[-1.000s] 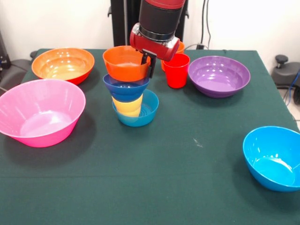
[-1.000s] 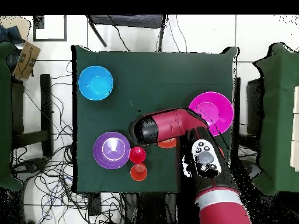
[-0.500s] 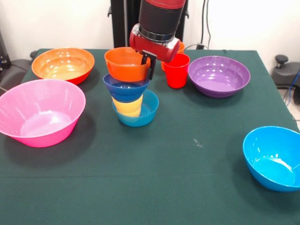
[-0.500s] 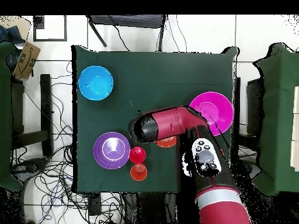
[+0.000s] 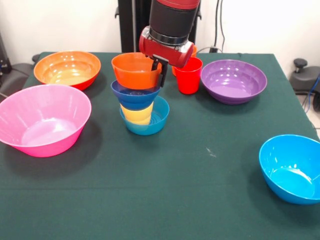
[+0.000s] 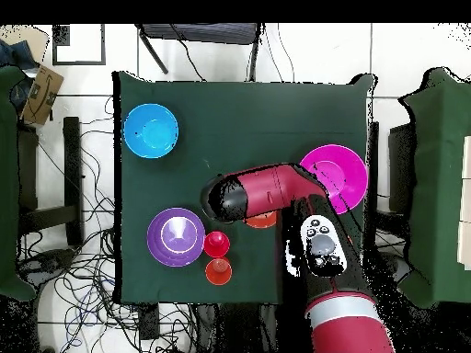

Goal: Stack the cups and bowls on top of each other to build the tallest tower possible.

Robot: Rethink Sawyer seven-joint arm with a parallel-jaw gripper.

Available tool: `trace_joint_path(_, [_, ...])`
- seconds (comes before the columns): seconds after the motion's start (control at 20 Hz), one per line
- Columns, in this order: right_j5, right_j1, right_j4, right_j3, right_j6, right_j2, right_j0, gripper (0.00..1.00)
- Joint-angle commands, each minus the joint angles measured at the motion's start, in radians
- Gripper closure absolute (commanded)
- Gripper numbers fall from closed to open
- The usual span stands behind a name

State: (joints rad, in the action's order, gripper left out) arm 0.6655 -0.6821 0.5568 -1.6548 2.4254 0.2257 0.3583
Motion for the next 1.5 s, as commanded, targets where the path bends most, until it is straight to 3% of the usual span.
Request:
trace_joint_path(0.05, [0.023,0.019,0.071,0.061,-0.218,0.092,-0.021,1.0])
trace_joint_path(1.0, [-0.006,0.045,0.082,0.062,-0.213,0.088,-0.01,1.0])
trace_joint_path(1.05, [-0.014,0.044,0.079,0.055,-0.206,0.089,-0.008,0.0])
trace_joint_path(1.5, [0.023,0.042,0.074,0.069,-0.224,0.09,-0.01,0.0])
